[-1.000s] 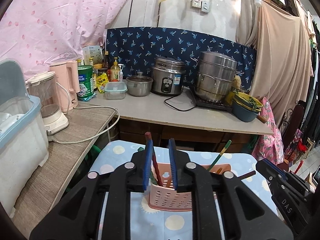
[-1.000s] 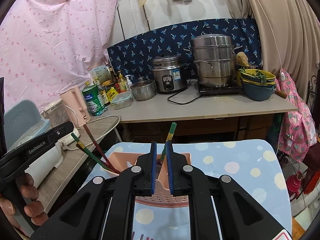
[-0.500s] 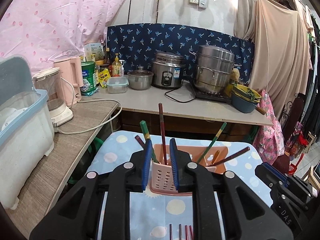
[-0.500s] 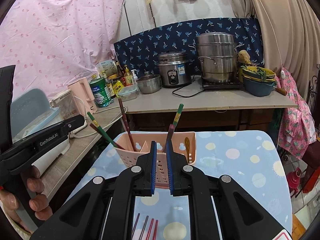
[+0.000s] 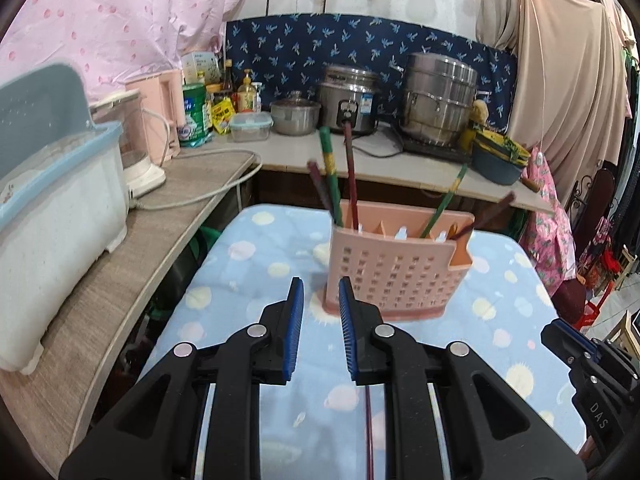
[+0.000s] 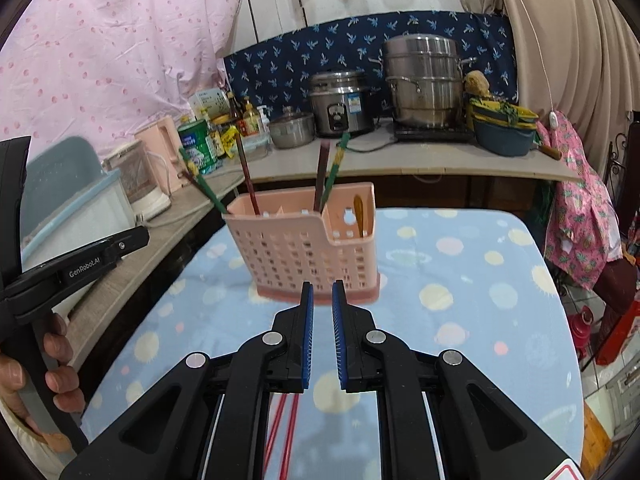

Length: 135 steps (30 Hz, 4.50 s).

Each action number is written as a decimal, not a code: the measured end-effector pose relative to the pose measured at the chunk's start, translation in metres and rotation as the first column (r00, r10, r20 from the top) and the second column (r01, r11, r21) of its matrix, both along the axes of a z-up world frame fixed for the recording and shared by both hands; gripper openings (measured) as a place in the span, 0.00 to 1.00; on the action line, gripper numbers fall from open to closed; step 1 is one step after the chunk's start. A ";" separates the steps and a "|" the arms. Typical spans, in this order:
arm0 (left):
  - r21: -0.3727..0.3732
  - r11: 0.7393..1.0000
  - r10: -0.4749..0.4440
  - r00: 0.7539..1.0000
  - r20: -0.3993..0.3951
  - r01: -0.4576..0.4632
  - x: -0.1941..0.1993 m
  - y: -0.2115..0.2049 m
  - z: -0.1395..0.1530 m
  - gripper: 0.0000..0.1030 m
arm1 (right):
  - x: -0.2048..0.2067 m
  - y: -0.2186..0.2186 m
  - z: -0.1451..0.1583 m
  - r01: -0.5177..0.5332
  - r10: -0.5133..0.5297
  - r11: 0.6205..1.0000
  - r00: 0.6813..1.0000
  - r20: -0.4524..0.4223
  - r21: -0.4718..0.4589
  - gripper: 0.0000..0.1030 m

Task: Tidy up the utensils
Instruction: 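Move both open grippers back down to the remaining chopsticks, then close right gripper on a bright red chopstick, then close left gripper on a dark red chopstick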

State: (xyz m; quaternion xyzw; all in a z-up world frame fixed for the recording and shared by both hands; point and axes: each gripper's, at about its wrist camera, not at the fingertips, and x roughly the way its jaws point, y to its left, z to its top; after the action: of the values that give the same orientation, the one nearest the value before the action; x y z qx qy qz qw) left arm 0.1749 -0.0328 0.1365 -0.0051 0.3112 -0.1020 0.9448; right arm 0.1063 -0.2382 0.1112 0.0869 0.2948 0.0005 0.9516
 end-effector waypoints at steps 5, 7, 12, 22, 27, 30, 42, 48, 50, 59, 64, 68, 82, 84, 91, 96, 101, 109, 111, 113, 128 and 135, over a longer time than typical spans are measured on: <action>0.033 0.999 -0.004 0.999 -0.050 0.006 -0.016 0.003 -0.025 0.17 | -0.017 0.004 -0.019 -0.004 0.004 1.000 0.999 -0.045 0.003 0.11; 0.043 0.999 -0.008 0.998 -0.067 0.010 -0.023 0.004 -0.034 0.17 | -0.024 0.006 -0.026 -0.006 0.006 1.000 0.998 -0.061 -0.004 0.11; 0.059 0.998 -0.024 0.994 -0.110 0.031 -0.038 0.004 -0.053 0.17 | -0.042 0.011 -0.048 -0.024 0.022 1.000 0.993 -0.115 -0.011 0.11; 0.074 0.995 -0.049 0.979 -0.196 0.065 -0.068 0.004 -0.090 0.17 | -0.077 0.032 -0.097 -0.071 0.068 0.998 0.970 -0.235 -0.001 0.11; 0.089 0.993 -0.054 0.970 -0.238 0.077 -0.083 0.005 -0.107 0.17 | -0.093 0.048 -0.114 -0.107 0.105 0.994 0.956 -0.273 0.007 0.17; 0.088 0.993 -0.050 0.965 -0.258 0.075 -0.090 0.007 -0.116 0.18 | -0.098 0.057 -0.119 -0.124 0.122 0.992 0.952 -0.282 0.010 0.18; 0.105 0.992 -0.042 0.958 -0.283 0.074 -0.104 0.010 -0.127 0.33 | -0.102 0.071 -0.131 -0.154 0.148 0.988 0.942 -0.302 0.002 0.18; 0.112 0.991 -0.033 0.956 -0.292 0.068 -0.107 0.012 -0.131 0.34 | -0.102 0.076 -0.136 -0.160 0.151 0.987 0.939 -0.308 -0.003 0.18; 0.116 0.991 -0.031 0.956 -0.292 0.067 -0.108 0.011 -0.131 0.34 | -0.102 0.077 -0.137 -0.159 0.149 0.987 0.939 -0.311 -0.008 0.18; 0.113 0.991 -0.030 0.952 -0.304 0.068 -0.110 0.014 -0.135 0.38 | -0.104 0.069 -0.144 -0.126 0.113 0.992 0.940 -0.322 -0.020 0.08; 0.109 0.991 -0.038 0.948 -0.315 0.076 -0.111 0.014 -0.137 0.38 | -0.107 0.061 -0.144 -0.104 0.092 0.994 0.945 -0.313 -0.021 0.07; 0.106 0.990 -0.048 0.944 -0.328 0.088 -0.114 0.011 -0.141 0.38 | -0.111 0.053 -0.144 -0.081 0.069 0.996 0.949 -0.307 -0.029 0.06; 0.097 0.982 -0.116 0.927 -0.356 0.161 -0.126 -0.011 -0.149 0.44 | -0.121 0.032 -0.144 -0.021 0.017 1.000 0.951 -0.307 -0.008 0.07; 0.095 0.982 -0.122 0.926 -0.358 0.166 -0.127 -0.013 -0.150 0.44 | -0.121 0.031 -0.144 -0.021 0.018 1.000 0.952 -0.307 -0.006 0.07; 0.096 0.978 -0.136 0.920 -0.368 0.183 -0.129 -0.019 -0.153 0.44 | -0.121 0.032 -0.144 -0.021 0.018 1.000 0.951 -0.308 -0.007 0.07; 0.096 0.978 -0.137 0.916 -0.378 0.186 -0.129 -0.021 -0.156 0.44 | -0.121 0.032 -0.144 -0.021 0.018 1.000 0.951 -0.307 -0.007 0.07; 0.099 0.977 -0.137 0.916 -0.377 0.187 -0.129 -0.021 -0.157 0.44 | -0.121 0.032 -0.144 -0.021 0.018 1.000 0.951 -0.307 -0.008 0.07; 0.118 0.976 -0.132 0.923 -0.362 0.185 -0.130 -0.021 -0.158 0.38 | -0.121 0.032 -0.144 -0.022 0.019 1.000 0.952 -0.307 -0.006 0.07; 0.114 0.977 -0.128 0.924 -0.361 0.179 -0.129 -0.019 -0.158 0.26 | -0.121 0.031 -0.145 -0.022 0.019 1.000 0.952 -0.307 -0.006 0.07; 0.101 0.980 -0.124 0.922 -0.366 0.172 -0.128 -0.016 -0.157 0.17 | -0.121 0.032 -0.145 -0.022 0.019 1.000 0.951 -0.307 -0.006 0.07; 0.076 0.981 -0.136 0.918 -0.374 0.176 -0.128 -0.009 -0.156 0.07 | -0.121 0.032 -0.144 -0.024 0.022 1.000 0.951 -0.308 -0.004 0.07; 0.057 0.984 -0.139 0.924 -0.355 0.170 -0.129 -0.006 -0.143 0.07 | -0.121 0.033 -0.130 -0.027 0.027 1.000 0.960 -0.278 0.006 0.07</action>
State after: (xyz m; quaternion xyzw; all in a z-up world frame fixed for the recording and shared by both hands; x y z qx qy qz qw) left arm 0.0459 -0.0386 -0.0060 0.0425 0.4776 -0.1600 0.8628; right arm -0.0151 -0.2055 -0.0185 0.0831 0.4268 0.0017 0.9005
